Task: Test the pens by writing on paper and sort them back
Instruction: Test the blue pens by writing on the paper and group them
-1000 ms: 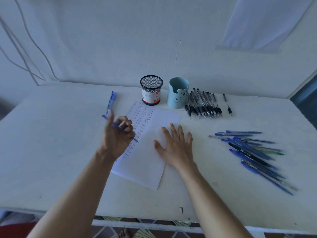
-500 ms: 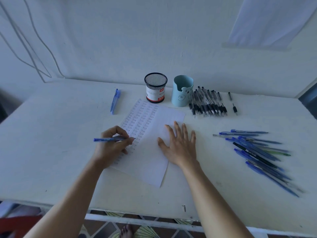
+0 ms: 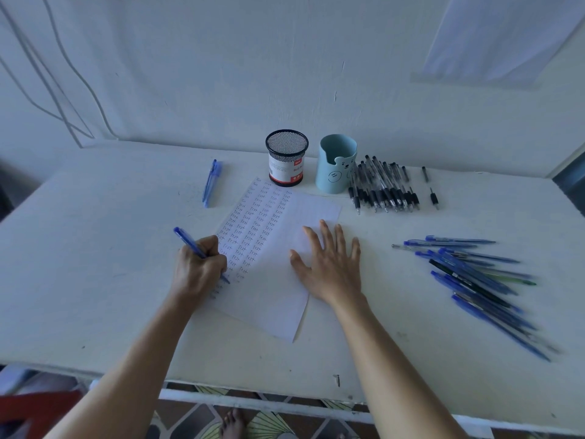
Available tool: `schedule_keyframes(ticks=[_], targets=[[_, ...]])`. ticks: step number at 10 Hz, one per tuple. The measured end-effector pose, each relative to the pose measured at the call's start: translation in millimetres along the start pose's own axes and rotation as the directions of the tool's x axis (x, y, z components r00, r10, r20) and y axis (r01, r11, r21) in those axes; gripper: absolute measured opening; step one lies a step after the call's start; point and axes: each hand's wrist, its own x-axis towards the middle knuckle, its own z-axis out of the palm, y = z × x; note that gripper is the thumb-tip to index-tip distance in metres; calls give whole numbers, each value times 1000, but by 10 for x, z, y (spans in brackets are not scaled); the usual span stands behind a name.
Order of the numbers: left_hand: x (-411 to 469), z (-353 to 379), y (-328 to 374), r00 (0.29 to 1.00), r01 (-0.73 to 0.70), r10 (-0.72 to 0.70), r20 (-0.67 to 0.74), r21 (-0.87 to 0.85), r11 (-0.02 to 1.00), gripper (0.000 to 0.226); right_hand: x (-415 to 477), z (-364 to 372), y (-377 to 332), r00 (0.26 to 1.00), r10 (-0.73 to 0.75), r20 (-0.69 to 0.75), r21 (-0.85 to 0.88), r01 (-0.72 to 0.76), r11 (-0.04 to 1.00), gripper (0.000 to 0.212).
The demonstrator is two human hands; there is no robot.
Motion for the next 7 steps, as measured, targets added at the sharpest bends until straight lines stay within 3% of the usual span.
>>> schedule_keyframes(ticks=[7], targets=[[-26,7,33,996,-72,69,51,58,996,31,-6,-8,-15,1000,6,16,11,-6,1000,66]])
